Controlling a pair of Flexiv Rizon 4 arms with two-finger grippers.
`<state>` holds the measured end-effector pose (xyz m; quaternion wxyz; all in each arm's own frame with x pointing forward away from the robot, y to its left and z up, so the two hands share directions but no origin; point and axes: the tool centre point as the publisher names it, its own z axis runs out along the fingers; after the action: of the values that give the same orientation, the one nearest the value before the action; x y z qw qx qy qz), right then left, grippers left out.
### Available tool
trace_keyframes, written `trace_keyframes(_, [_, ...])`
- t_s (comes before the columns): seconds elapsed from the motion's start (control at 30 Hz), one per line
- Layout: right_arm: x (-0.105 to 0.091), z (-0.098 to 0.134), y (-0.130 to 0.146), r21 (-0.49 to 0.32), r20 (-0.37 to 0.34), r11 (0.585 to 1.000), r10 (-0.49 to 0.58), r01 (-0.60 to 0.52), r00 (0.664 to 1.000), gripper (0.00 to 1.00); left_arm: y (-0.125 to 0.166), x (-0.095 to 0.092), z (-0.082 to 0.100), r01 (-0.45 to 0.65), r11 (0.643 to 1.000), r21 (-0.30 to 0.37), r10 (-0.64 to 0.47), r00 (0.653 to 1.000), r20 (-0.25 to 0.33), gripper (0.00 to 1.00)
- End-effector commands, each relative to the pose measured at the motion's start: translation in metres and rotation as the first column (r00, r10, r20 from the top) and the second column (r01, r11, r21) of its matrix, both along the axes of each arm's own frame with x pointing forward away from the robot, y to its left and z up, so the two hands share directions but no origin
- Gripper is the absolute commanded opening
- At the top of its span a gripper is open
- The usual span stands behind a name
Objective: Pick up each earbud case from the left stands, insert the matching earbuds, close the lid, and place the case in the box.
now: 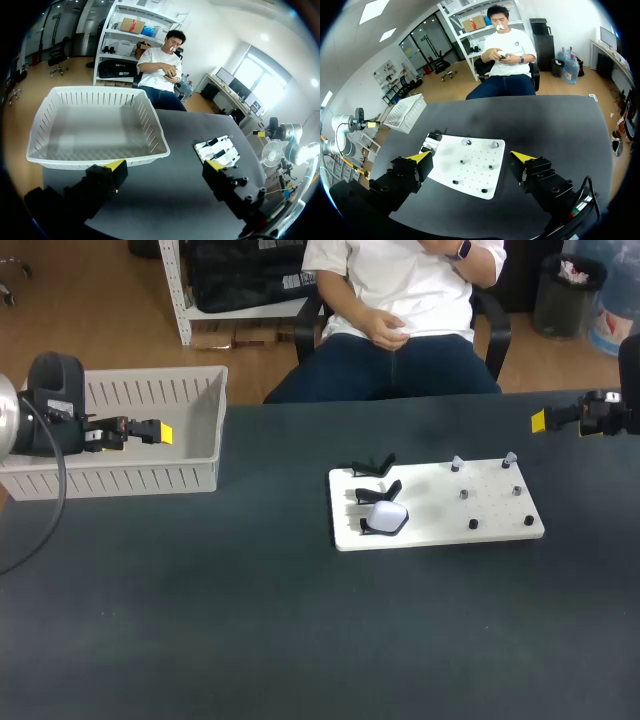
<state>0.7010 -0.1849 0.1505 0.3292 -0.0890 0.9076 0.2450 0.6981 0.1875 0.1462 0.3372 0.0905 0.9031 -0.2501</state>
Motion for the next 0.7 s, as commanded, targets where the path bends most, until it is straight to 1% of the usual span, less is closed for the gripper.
trace_keyframes(0.03, [0.0, 0.0, 0.0, -0.001, 0.0, 1.0, 0.0, 0.0, 1.0, 1.0, -0.002, 0.001, 0.003, -0.006, 1.0, 0.012, 0.006, 1.0, -0.012, 1.0])
trace_keyframes(0.47, [0.0, 0.0, 0.0, -0.001, 0.0, 1.0, 0.0, 0.0, 1.0, 1.0, -0.002, 0.001, 0.003, -0.006, 1.0, 0.012, 0.006, 1.0, -0.012, 1.0])
trace_keyframes(0.5, [0.0, 0.0, 0.0, -0.001, 0.0, 1.0, 0.0, 0.0, 1.0, 1.0, -0.004, 0.0, 0.008, 0.054, 0.997, -0.046, -0.05, 0.995, 0.083, 1.0])
trace_keyframes(0.53, [0.0, 0.0, 0.0, -0.001, 0.0, 1.0, 0.0, 0.0, 1.0, 1.0, -0.005, 0.0, 0.012, 0.106, 0.992, -0.063, -0.095, 0.983, 0.156, 1.0])
trace_keyframes(0.57, [0.0, 0.0, 0.0, -0.001, 0.0, 1.0, 0.0, 0.0, 1.0, 1.0, -0.007, -0.002, 0.016, 0.195, 0.978, -0.073, -0.174, 0.958, 0.23, 1.0])
trace_keyframes(0.6, [0.0, 0.0, 0.0, -0.001, 0.0, 1.0, 0.0, 0.0, 1.0, 1.0, -0.008, -0.004, 0.019, 0.246, 0.966, -0.083, -0.208, 0.925, 0.318, 1.0])
trace_keyframes(0.63, [0.0, 0.0, 0.0, -0.001, 0.0, 1.0, 0.0, 0.0, 1.0, 1.0, -0.009, -0.007, 0.023, 0.312, 0.948, -0.068, -0.26, 0.878, 0.403, 1.0])
trace_keyframes(0.67, [0.0, 0.0, 0.0, -0.001, 0.0, 1.0, 0.0, 0.0, 1.0, 1.0, -0.01, -0.01, 0.026, 0.394, 0.917, -0.06, -0.322, 0.822, 0.47, 1.0])
trace_keyframes(0.7, [0.0, 0.0, 0.0, -0.001, 0.0, 1.0, 0.0, 0.0, 1.0, 1.0, -0.011, -0.011, 0.027, 0.432, 0.901, -0.034, -0.355, 0.781, 0.515, 1.0])
